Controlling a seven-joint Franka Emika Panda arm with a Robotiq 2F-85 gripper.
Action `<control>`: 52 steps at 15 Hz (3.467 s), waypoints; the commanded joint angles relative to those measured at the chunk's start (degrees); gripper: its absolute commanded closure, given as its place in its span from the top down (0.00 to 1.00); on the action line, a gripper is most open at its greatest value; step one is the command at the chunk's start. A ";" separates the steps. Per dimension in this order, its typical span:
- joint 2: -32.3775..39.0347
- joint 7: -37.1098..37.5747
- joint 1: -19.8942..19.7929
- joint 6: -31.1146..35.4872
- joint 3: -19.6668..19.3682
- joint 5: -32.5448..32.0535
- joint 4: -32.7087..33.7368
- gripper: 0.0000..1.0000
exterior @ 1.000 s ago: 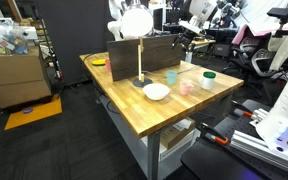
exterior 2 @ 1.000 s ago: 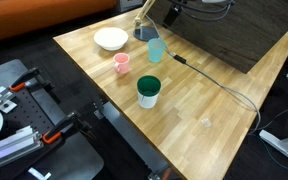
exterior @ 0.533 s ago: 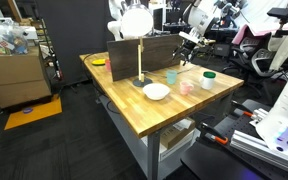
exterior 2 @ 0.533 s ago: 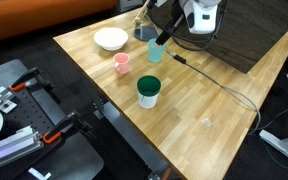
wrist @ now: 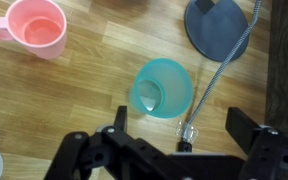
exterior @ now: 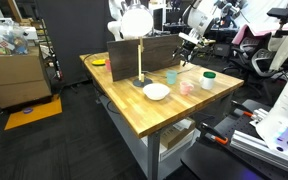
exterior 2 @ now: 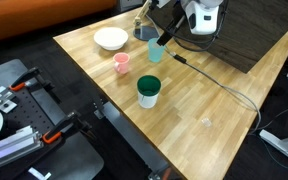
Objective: Pick up the blue cup and pour the water in the white bowl
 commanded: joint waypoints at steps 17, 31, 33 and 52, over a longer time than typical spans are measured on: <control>15.69 4.25 -3.03 -15.47 0.21 7.49 15.95 1.00; 21.77 7.04 -3.31 -19.61 0.34 7.21 21.69 1.00; 22.96 7.63 -3.30 -19.85 0.47 7.19 22.80 1.00; 20.06 8.06 -1.94 -19.90 -0.76 4.40 21.45 0.48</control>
